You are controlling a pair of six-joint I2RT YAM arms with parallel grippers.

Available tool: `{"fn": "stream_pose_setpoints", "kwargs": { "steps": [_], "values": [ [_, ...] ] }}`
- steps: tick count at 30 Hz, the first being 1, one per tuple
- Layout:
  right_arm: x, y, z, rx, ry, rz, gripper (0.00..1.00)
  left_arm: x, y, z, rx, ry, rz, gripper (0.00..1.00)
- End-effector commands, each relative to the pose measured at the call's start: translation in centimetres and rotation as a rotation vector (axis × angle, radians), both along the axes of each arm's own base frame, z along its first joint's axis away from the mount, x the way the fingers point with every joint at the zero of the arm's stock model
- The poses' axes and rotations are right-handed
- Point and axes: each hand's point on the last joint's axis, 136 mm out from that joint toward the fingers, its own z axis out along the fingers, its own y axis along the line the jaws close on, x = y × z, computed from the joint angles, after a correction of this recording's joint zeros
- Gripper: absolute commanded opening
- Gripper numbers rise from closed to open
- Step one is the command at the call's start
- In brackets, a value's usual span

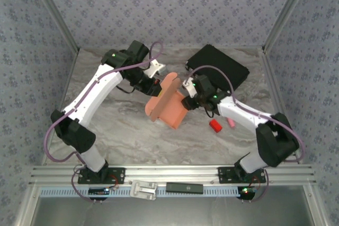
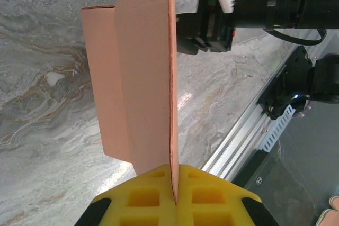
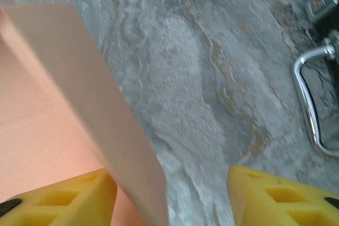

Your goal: Fold the paper box

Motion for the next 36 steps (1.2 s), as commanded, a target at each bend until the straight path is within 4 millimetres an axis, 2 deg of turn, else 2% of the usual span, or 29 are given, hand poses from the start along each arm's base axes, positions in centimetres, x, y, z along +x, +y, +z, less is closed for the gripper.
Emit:
{"fn": "stream_pose_setpoints", "kwargs": {
  "steps": [1,5,11,15,21,26,32,36],
  "values": [
    [0.2,-0.6,5.0,0.201,-0.129,-0.015,0.64,-0.7,-0.3,0.5,-0.043,0.021,-0.044,0.0],
    [0.1,-2.2,7.3,0.265,-0.123,-0.072,0.67,-0.9,-0.7,-1.2,-0.034,0.095,-0.063,0.0],
    [0.3,-2.2,6.8,0.252,-0.043,-0.099,0.65,0.5,-0.6,-4.5,0.032,0.153,-0.049,0.0],
    [0.2,-1.7,5.1,0.253,0.022,-0.098,0.66,1.5,-0.1,-7.3,0.139,0.199,-0.071,0.0],
    [-0.4,-1.2,2.5,0.19,0.111,-0.128,0.67,2.7,0.1,-7.6,0.212,0.173,-0.109,0.0],
    [-1.0,-0.2,1.1,0.195,0.132,-0.129,0.65,3.7,0.5,-9.0,0.316,0.124,-0.125,0.0],
    [-0.5,0.5,-2.3,0.131,0.176,-0.149,0.63,4.6,-0.1,-9.3,0.361,0.077,-0.152,0.01],
    [0.2,0.5,-3.9,0.098,0.191,-0.176,0.62,5.4,-0.1,-8.8,0.372,0.023,-0.148,0.16]
  ]
}}
